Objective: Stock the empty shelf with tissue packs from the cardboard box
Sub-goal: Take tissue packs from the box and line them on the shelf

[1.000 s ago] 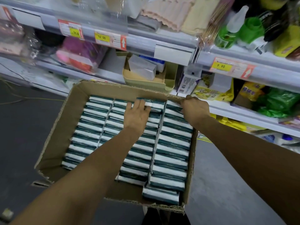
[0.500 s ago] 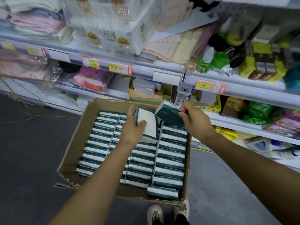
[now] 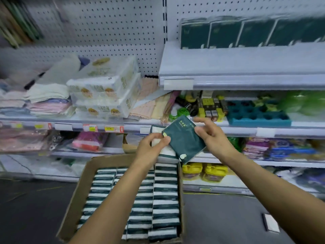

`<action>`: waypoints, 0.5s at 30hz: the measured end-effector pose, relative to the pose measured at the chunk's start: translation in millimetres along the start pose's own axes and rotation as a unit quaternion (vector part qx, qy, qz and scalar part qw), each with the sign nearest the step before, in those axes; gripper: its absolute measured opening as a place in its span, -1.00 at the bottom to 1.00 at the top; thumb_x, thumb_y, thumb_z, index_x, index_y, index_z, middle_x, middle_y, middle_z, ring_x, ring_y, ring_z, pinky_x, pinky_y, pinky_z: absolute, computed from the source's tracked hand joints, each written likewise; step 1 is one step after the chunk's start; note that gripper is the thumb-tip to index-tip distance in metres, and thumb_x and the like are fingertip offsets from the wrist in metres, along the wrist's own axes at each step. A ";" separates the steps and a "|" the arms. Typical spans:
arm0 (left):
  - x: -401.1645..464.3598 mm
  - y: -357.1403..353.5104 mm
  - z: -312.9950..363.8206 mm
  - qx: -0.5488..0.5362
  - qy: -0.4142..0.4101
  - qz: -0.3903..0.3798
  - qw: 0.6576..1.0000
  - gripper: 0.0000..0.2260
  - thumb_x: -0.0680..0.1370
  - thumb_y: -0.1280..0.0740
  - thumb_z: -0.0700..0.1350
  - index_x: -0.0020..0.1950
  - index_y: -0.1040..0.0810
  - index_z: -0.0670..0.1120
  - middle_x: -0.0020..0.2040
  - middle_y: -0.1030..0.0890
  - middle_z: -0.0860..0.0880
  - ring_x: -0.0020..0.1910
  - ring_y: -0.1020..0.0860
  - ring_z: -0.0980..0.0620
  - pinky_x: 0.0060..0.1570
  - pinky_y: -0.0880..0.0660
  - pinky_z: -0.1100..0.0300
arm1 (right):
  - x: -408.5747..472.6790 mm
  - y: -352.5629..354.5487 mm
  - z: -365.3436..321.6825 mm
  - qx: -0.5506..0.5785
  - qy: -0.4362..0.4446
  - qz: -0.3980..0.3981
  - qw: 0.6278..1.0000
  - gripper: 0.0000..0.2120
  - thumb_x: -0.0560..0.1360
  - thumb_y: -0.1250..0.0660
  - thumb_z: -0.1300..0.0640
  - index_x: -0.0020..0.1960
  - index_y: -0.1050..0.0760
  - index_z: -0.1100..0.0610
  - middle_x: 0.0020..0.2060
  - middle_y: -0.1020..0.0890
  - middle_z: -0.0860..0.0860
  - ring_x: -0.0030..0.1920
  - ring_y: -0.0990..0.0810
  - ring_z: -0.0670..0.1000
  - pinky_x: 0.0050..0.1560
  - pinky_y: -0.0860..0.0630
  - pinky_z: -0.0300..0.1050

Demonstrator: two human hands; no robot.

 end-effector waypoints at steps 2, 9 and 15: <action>-0.3 -19.1 25.2 0.015 -0.016 -0.007 1.000 -0.79 0.47 -0.46 0.14 -0.05 -0.60 0.03 0.01 -0.63 0.07 0.11 -0.54 0.06 0.03 -0.42 0.25 | -4.5 22.9 -24.5 -0.024 0.039 0.005 0.999 -0.79 0.64 -0.19 0.14 0.21 -0.53 0.05 -0.01 -0.63 -0.06 -0.13 -0.57 -0.31 -0.16 -0.46 -0.44; -2.2 -99.3 126.7 0.043 -0.108 -0.012 0.993 -0.87 0.53 -0.41 0.04 -0.04 -0.57 0.01 -0.03 -0.58 0.14 -0.03 -0.53 0.16 -0.25 -0.43 0.33 | -18.1 131.1 -73.3 -0.014 0.059 0.004 0.998 -0.64 0.53 -0.39 0.16 0.30 -0.51 -0.06 0.07 -0.65 -0.02 -0.04 -0.65 -0.06 -0.27 -0.60 -0.17; -15.0 -192.6 200.2 0.043 -0.170 -0.022 0.984 -0.86 0.55 -0.38 0.08 0.04 -0.59 0.06 0.03 -0.57 0.23 0.04 -0.48 0.31 -0.18 -0.39 0.36 | -27.0 256.4 -94.3 -0.006 0.088 0.038 0.995 -0.61 0.48 -0.43 0.28 0.21 -0.52 -0.07 0.02 -0.68 -0.02 -0.07 -0.68 -0.03 -0.29 -0.64 -0.04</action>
Point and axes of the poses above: each hand's wrist, its own x-axis towards the middle knuckle, its own y-axis out of the back of the hand, z = x × y, the point moved 8 cm from there along x, towards the middle knuckle
